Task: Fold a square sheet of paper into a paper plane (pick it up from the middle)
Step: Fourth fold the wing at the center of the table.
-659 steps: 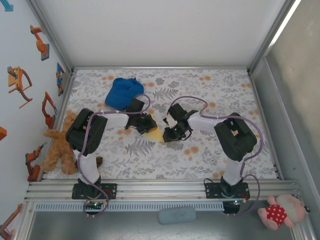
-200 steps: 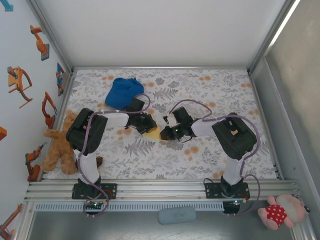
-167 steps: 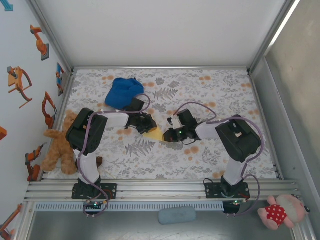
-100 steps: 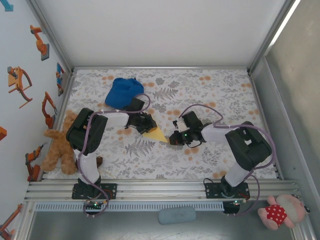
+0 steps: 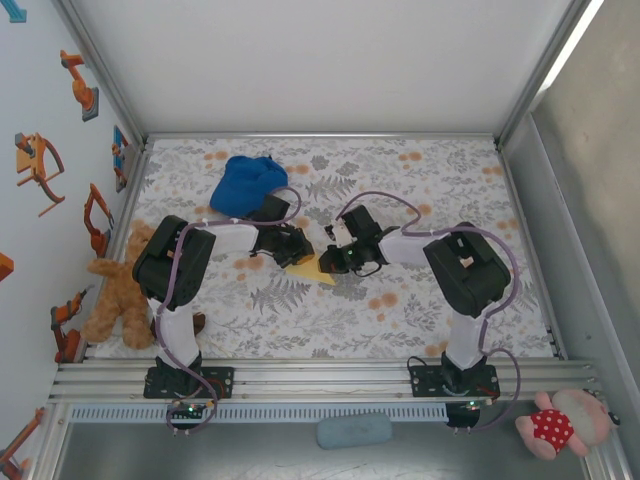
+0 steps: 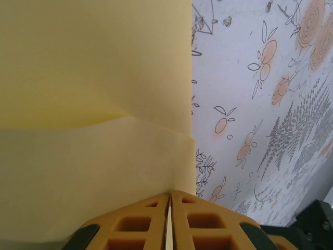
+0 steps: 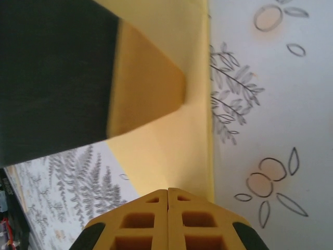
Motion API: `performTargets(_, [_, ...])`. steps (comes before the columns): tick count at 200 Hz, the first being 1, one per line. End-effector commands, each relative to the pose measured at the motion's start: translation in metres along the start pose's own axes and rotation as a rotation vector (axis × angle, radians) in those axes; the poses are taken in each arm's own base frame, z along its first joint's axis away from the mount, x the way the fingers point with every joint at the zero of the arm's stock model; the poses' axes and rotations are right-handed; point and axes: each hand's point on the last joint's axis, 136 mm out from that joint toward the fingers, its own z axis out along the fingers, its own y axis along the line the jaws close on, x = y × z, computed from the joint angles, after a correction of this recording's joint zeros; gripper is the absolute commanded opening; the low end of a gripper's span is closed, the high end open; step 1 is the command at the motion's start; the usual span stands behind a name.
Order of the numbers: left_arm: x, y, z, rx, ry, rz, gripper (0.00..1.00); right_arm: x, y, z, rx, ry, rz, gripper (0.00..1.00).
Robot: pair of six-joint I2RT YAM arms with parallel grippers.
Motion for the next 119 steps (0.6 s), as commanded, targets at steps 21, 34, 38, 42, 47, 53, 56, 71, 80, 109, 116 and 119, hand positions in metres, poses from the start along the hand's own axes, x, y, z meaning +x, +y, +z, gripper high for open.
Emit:
performTargets(21, [0.013,0.045,0.008,-0.164,0.027,-0.040,0.13,0.017,-0.027,0.009,0.102,0.047,0.022,0.00])
performTargets(34, [0.008,0.038,0.004,-0.143,0.005,-0.019,0.13,0.027,-0.038,0.010,0.141,0.070,0.039,0.00])
performTargets(38, [0.006,0.036,0.002,-0.136,-0.007,-0.014,0.13,0.030,-0.041,0.010,0.151,0.077,0.043,0.00])
performTargets(42, [0.003,0.033,0.001,-0.121,-0.024,-0.007,0.13,0.033,-0.044,0.010,0.162,0.085,0.049,0.00])
performTargets(47, [-0.001,0.029,0.000,-0.096,-0.040,-0.003,0.13,0.037,-0.048,0.011,0.177,0.095,0.057,0.00])
performTargets(53, [-0.004,0.025,-0.001,-0.068,-0.056,-0.001,0.13,0.042,-0.053,0.011,0.194,0.110,0.067,0.00])
performTargets(56, [-0.007,0.024,-0.002,-0.060,-0.065,-0.003,0.13,0.044,-0.056,0.012,0.203,0.117,0.070,0.00])
performTargets(71, [-0.016,0.028,-0.005,-0.050,-0.098,-0.011,0.13,0.054,-0.067,0.012,0.247,0.147,0.091,0.00])
performTargets(80, [-0.020,0.031,-0.007,-0.045,-0.112,-0.018,0.13,0.059,-0.073,0.012,0.273,0.162,0.102,0.00])
performTargets(109, [-0.035,0.043,-0.019,-0.061,-0.152,-0.041,0.13,0.071,-0.085,0.011,0.324,0.191,0.123,0.00])
performTargets(116, [-0.038,0.047,-0.021,-0.069,-0.156,-0.044,0.13,0.073,-0.087,0.010,0.336,0.195,0.124,0.00])
performTargets(119, [-0.040,0.048,-0.023,-0.071,-0.160,-0.047,0.13,0.072,-0.088,0.009,0.340,0.195,0.124,0.00])
